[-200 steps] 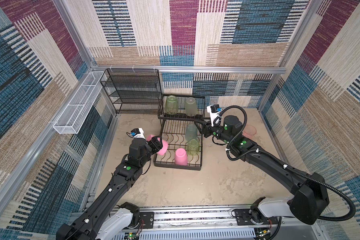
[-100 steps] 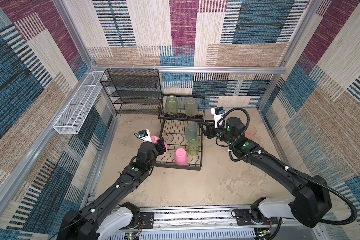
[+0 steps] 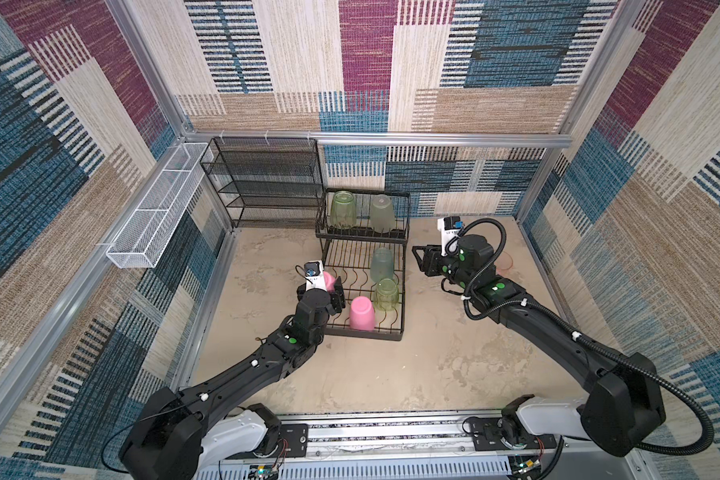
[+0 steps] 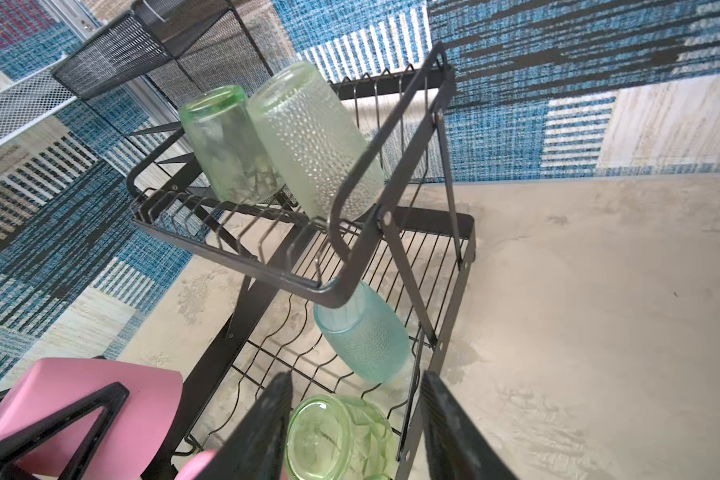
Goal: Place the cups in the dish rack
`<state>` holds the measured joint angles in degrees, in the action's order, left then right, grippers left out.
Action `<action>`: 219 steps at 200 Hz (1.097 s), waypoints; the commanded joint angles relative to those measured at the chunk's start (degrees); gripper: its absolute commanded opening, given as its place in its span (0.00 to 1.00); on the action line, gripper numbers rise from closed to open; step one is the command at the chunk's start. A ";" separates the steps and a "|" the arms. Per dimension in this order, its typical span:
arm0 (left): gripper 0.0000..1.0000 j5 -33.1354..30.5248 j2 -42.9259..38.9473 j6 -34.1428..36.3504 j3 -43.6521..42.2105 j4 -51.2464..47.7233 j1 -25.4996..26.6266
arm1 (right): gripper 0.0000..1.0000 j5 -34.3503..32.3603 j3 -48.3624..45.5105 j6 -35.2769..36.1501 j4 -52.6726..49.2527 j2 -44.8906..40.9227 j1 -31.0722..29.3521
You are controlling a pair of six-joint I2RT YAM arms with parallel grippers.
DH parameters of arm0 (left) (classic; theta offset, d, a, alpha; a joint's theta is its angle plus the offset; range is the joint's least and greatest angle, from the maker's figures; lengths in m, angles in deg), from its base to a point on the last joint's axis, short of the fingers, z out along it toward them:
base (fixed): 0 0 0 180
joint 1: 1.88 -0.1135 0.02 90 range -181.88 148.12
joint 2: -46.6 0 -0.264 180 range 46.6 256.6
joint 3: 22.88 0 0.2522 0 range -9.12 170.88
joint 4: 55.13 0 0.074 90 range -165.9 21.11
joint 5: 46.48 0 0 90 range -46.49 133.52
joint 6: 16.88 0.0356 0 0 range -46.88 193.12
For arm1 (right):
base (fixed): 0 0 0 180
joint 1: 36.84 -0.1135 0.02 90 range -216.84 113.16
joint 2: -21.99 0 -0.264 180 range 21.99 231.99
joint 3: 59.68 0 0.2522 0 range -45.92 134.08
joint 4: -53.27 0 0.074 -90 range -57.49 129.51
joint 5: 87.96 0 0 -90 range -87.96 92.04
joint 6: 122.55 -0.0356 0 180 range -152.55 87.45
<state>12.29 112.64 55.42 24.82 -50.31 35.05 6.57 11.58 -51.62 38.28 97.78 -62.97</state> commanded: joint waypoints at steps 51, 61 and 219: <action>0.59 -3.35 4.93 7.66 -1.52 10.88 1.17 | 0.53 1.86 -2.11 -1.10 0.85 -0.12 2.08; 0.59 -3.54 5.77 8.08 -1.85 11.60 1.22 | 0.53 2.23 -2.51 -1.24 1.07 -0.12 2.51; 0.60 -5.70 16.19 7.15 -5.19 19.34 1.13 | 0.53 4.34 -4.98 -1.41 4.00 1.42 4.85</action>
<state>7.88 127.81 61.94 19.90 -35.14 36.23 10.29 6.79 -52.84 40.09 98.83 -58.23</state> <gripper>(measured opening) 0.729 0.529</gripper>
